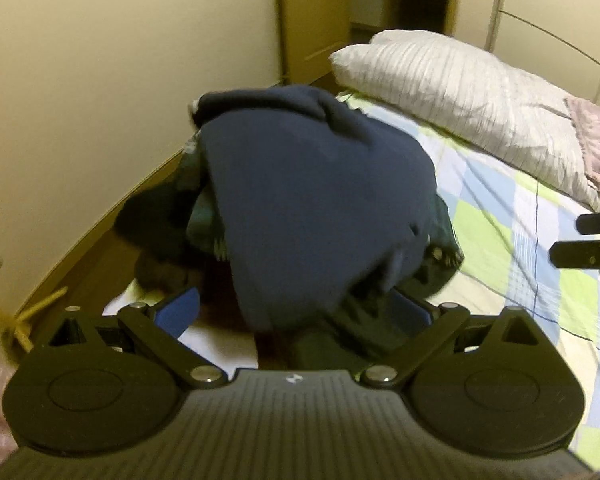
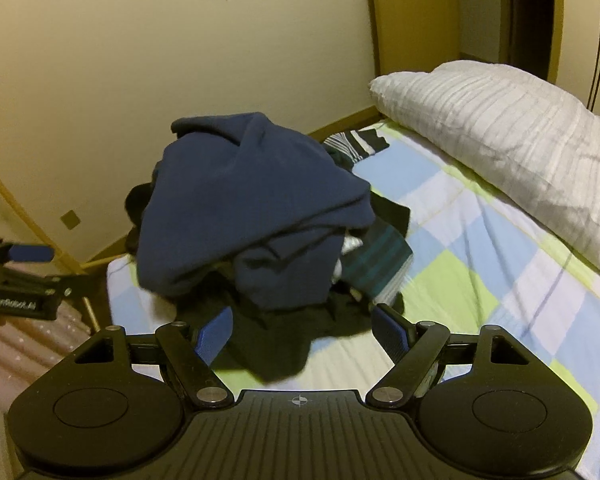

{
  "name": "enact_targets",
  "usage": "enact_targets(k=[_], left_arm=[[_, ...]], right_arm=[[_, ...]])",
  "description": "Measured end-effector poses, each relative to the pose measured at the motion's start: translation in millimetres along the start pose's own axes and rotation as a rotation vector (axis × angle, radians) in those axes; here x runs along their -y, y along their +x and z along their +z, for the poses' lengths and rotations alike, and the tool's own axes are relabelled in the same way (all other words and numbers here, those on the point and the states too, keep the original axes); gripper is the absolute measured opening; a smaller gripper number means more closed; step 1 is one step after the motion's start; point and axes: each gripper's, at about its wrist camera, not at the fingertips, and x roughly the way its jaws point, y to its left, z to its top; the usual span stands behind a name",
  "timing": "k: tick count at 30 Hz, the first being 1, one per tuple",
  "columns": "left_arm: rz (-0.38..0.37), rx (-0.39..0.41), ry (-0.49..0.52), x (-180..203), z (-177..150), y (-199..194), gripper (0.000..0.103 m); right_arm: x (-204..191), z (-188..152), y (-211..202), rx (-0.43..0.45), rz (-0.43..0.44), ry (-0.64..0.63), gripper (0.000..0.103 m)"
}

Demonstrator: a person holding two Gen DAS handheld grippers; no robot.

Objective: Fold clothes
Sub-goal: 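Grasp the navy top on the pile with both grippers, then lift the navy top with both grippers and carry it onto the bedsheet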

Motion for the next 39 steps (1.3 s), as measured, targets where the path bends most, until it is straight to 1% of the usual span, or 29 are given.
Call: enact_targets(k=[3,7,11,12,13,15,17,18,19,20,21,22,23,25,27,29,31,33,34,35,37,39], left_arm=[[-0.053,-0.02,0.034,-19,20,39,0.096],[-0.131,-0.048,0.066,-43,43,90,0.095],[-0.234,-0.096,-0.015,-67,50,124,0.094],[-0.257,-0.1,-0.028,-70,51,128,0.093],[-0.277,-0.099,-0.034,-73,50,129,0.091],[-0.317,-0.097,-0.046,-77,50,132,0.08],[-0.355,-0.078,-0.031,-77,50,127,0.053],[-0.364,-0.069,-0.023,-76,50,124,0.047],[-0.36,-0.063,-0.014,-75,51,120,0.036],[-0.356,-0.052,-0.004,-74,51,116,0.021],[-0.354,-0.039,0.006,-73,52,110,0.015],[-0.353,-0.026,0.017,-73,53,105,0.009],[-0.359,0.005,0.027,-71,54,97,0.007],[-0.396,0.103,0.052,-67,55,74,0.006],[-0.436,0.195,0.093,-58,57,47,0.005],[-0.468,0.261,0.151,-43,59,21,0.005],[-0.514,0.3,0.211,-22,59,-1,0.004],[-0.561,0.317,0.288,11,52,-23,0.003],[-0.584,0.325,0.328,27,48,-34,0.002],[-0.611,0.328,0.372,49,41,-45,0.002],[-0.671,0.31,0.446,93,18,-64,0.002],[-0.732,0.282,0.513,138,-8,-82,0.002]], right_arm=[[-8,23,39,-0.017,0.008,0.047,0.079],[-6,47,89,-0.035,0.018,0.163,0.079],[7,63,133,-0.034,0.036,0.315,0.079],[13,66,142,-0.03,0.037,0.357,0.079],[17,67,151,-0.03,0.04,0.393,0.079],[25,70,166,-0.034,0.05,0.451,0.079],[23,73,168,-0.038,0.057,0.454,0.078],[22,75,168,-0.04,0.06,0.455,0.056],[21,77,169,-0.042,0.063,0.455,0.042],[17,79,167,-0.041,0.044,0.445,0.035],[15,82,164,-0.038,0.022,0.436,0.013],[17,84,157,-0.016,0.031,0.45,0.006],[19,87,151,0.008,0.044,0.468,0.005],[23,92,134,0.067,0.07,0.494,0.003],[30,97,108,0.141,0.092,0.507,0.003],[40,102,77,0.219,0.109,0.517,0.002],[48,102,43,0.292,0.119,0.515,0.002],[55,88,9,0.336,0.105,0.5,0.002],[61,74,-10,0.348,0.087,0.506,0.002],[68,59,-28,0.36,0.067,0.513,0.002],[81,28,-65,0.383,0.028,0.527,0.002],[98,-21,-100,0.384,-0.023,0.578,0.002]])
